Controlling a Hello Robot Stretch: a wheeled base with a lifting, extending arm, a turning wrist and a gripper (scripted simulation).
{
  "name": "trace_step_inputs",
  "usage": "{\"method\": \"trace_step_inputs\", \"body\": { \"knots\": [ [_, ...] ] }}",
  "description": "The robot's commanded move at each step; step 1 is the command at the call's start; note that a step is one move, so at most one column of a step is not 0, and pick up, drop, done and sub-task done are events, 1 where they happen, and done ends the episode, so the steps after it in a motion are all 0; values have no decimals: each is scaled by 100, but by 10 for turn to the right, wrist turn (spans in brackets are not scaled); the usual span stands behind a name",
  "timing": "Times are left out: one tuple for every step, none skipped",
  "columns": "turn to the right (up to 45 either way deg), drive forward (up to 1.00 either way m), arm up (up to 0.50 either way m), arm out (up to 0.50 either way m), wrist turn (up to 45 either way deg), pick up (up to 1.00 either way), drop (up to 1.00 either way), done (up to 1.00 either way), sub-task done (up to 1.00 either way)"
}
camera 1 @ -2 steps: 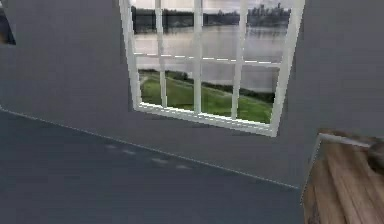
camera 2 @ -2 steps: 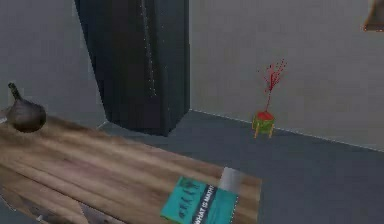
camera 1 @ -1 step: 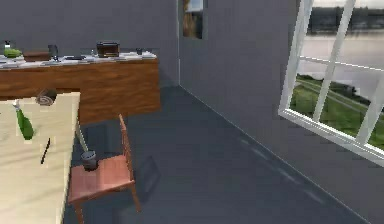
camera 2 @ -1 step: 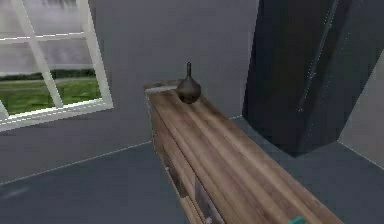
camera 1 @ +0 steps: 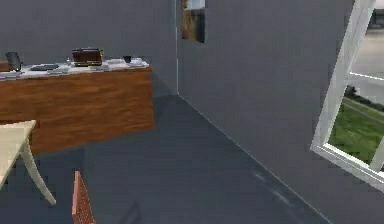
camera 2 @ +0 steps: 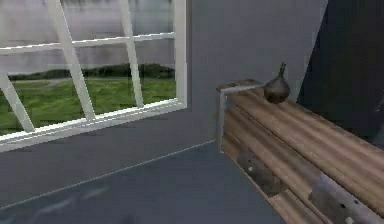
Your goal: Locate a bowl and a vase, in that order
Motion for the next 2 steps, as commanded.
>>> {"method": "trace_step_inputs", "body": {
  "knots": [
    [-450,0,0,0,0,0,0,0,0],
    [-270,0,0,0,0,0,0,0,0]
  ]
}}
